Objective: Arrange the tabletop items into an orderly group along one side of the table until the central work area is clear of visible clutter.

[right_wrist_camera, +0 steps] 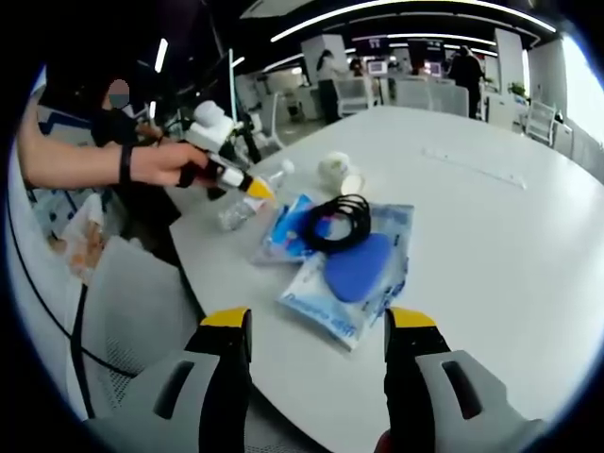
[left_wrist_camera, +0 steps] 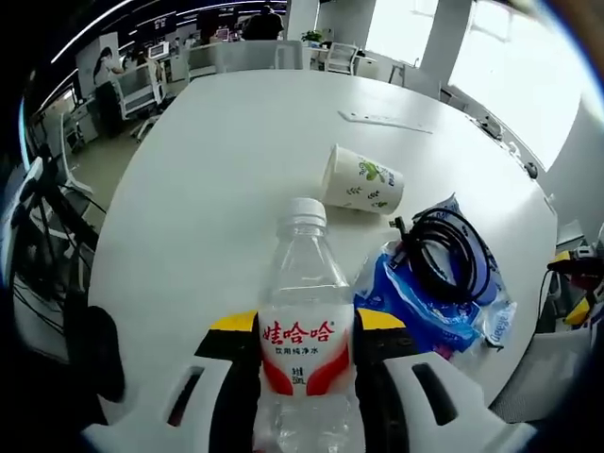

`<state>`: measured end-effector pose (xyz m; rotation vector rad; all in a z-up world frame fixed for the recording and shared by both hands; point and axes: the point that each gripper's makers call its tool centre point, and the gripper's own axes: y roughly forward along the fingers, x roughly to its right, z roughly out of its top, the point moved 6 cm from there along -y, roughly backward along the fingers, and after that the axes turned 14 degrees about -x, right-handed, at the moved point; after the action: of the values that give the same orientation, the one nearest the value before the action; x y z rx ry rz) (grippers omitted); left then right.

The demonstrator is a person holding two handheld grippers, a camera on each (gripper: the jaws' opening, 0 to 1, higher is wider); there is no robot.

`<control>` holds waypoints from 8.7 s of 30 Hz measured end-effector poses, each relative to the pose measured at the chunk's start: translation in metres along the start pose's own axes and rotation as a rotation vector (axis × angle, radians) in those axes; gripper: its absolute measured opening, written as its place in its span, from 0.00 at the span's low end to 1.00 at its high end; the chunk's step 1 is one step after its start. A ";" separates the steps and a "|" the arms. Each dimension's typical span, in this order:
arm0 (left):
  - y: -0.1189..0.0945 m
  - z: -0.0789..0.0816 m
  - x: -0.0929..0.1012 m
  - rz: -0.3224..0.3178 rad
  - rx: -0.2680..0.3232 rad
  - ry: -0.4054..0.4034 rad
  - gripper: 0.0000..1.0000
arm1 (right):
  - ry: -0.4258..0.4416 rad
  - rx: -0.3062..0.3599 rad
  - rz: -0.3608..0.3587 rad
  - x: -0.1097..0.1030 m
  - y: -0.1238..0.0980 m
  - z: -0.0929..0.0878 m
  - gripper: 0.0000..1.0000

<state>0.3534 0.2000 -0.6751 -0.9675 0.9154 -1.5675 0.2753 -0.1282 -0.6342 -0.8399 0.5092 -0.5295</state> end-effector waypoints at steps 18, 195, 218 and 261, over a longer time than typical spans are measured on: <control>-0.021 -0.001 -0.001 0.024 0.052 0.014 0.37 | 0.001 0.014 0.004 -0.002 0.001 0.000 0.55; -0.016 0.073 -0.033 0.158 0.374 -0.089 0.40 | 0.035 -0.072 -0.037 0.017 -0.026 -0.028 0.55; -0.007 0.074 -0.031 0.232 0.436 -0.154 0.41 | 0.025 -0.091 -0.027 0.022 -0.026 -0.033 0.55; -0.009 0.074 -0.030 0.241 0.440 -0.177 0.52 | 0.003 -0.075 0.000 0.010 -0.012 -0.022 0.56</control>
<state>0.4228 0.2254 -0.6420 -0.6428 0.5099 -1.3735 0.2664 -0.1532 -0.6394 -0.9102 0.5345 -0.5144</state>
